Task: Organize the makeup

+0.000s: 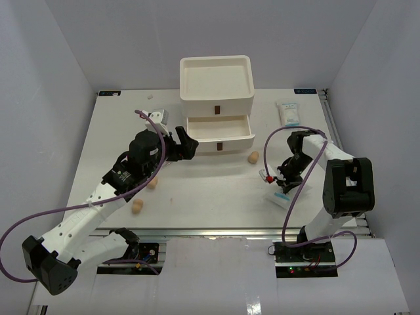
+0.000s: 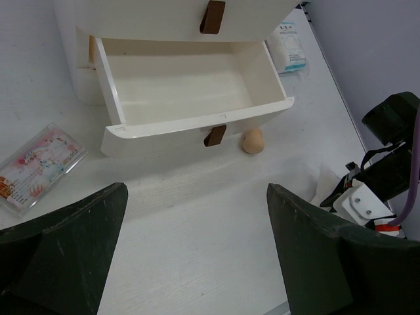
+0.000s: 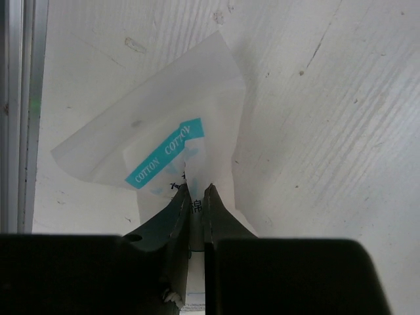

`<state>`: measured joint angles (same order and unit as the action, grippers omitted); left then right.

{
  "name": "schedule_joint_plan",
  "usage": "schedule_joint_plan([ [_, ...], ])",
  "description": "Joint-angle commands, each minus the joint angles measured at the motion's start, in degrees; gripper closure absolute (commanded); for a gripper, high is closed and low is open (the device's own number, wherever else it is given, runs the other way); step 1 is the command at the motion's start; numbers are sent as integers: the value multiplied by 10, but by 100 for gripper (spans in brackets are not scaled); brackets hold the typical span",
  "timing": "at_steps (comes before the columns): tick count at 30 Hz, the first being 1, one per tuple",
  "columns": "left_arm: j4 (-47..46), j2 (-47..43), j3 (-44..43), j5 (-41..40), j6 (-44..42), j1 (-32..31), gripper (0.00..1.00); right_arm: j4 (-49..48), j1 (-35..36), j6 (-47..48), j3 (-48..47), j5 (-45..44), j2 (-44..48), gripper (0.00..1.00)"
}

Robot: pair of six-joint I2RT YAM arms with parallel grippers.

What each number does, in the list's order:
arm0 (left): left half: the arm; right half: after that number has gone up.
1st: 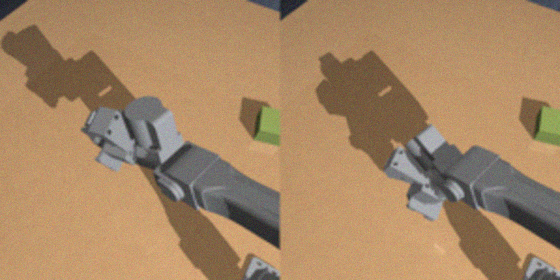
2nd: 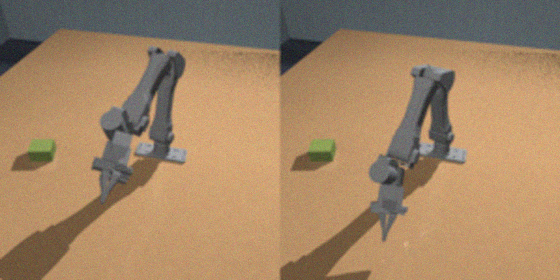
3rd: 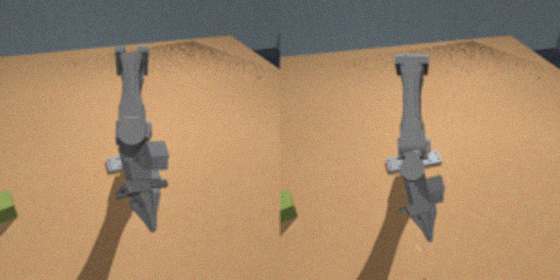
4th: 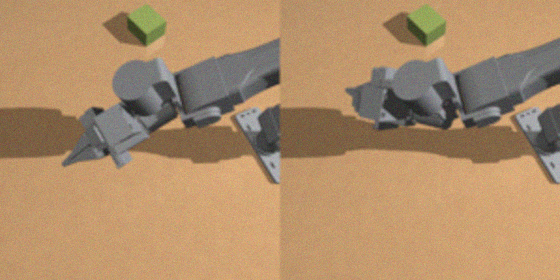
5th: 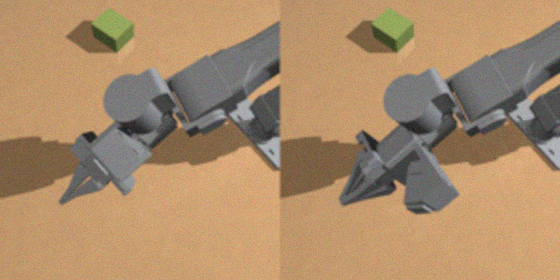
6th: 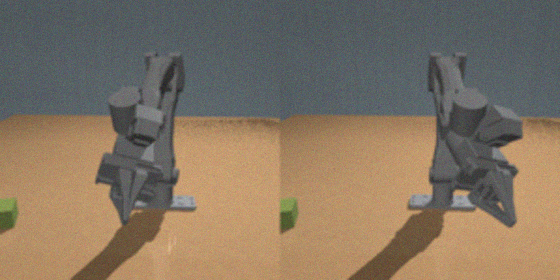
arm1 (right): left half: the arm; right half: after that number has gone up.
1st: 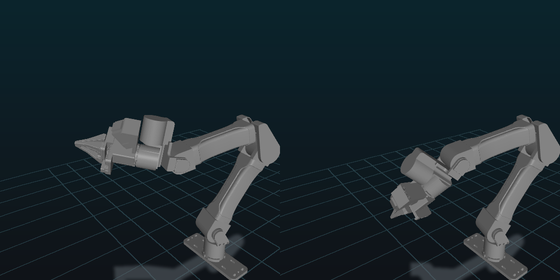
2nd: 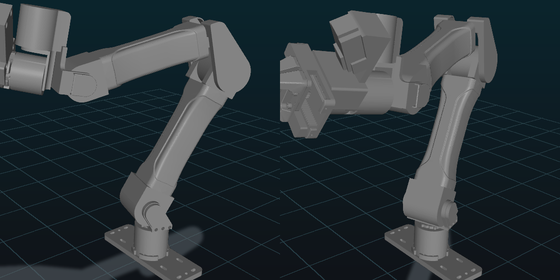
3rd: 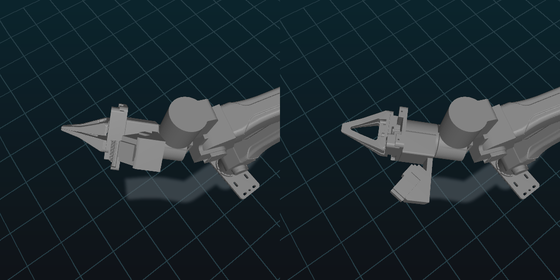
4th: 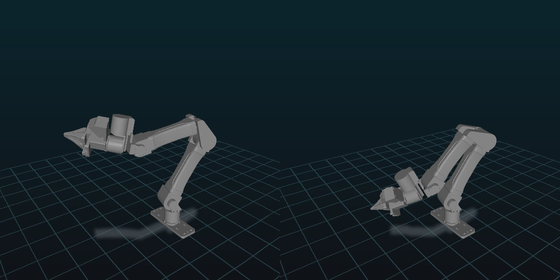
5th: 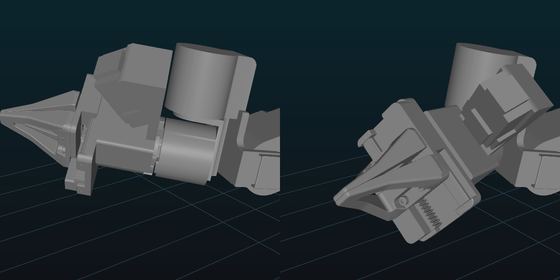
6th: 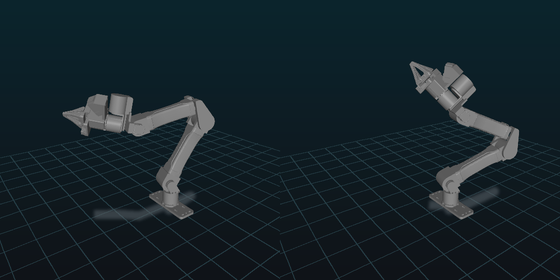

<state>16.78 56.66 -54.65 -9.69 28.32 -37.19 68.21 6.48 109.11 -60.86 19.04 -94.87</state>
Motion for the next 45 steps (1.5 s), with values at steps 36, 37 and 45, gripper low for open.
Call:
schedule_joint_plan([
  [36, 31, -50, -56, -63, -5, 5, 2, -451, 229, -567, -383, -5, -95, 90],
  [37, 31, -50, -55, -63, -5, 5, 2, -454, 228, -567, -375, -13, -94, 86],
  [45, 27, -44, -55, -60, -6, 5, 2, -453, 226, -558, -290, 0, -42, 42],
])
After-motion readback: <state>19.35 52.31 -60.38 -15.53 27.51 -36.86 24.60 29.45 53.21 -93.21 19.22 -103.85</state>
